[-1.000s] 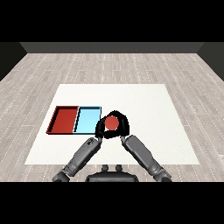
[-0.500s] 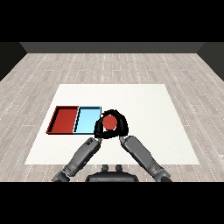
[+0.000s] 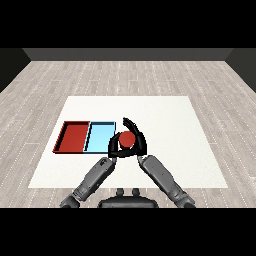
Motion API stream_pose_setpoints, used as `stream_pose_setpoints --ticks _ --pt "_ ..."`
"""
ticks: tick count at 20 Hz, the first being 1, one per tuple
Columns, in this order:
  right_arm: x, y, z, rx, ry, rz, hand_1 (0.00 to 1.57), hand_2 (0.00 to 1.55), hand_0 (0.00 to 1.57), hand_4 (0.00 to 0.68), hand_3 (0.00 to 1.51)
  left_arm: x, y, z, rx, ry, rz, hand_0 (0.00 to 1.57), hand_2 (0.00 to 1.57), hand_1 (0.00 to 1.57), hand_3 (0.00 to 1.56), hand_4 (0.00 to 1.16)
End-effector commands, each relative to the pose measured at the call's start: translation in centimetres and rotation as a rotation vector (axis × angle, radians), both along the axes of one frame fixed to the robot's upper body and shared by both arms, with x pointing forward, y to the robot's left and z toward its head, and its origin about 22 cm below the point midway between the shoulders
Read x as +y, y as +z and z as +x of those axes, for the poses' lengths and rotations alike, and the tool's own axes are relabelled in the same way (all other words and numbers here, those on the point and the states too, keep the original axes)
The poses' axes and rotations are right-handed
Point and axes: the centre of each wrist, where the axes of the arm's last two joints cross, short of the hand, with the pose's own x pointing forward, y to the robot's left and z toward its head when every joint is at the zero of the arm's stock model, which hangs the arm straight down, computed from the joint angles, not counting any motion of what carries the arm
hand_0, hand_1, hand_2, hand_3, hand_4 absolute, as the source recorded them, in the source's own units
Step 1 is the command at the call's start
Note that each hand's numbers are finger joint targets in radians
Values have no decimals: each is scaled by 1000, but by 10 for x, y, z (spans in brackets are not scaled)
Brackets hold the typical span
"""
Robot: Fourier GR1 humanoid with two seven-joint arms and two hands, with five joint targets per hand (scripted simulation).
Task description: Pick the red can and put it in the red box
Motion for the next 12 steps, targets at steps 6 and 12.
stream_pose_setpoints --ticks 6,12 --pt "-1 6 -3 15 -29 -11 0 0 0 0 0 3 4 2 -40 21 2 1571 1571 1571 1483 1134" --pt "-30 13 -10 44 -3 72 0 0 0 0 0 -7 19 4 -48 61 25 1571 1571 1571 1456 1132"
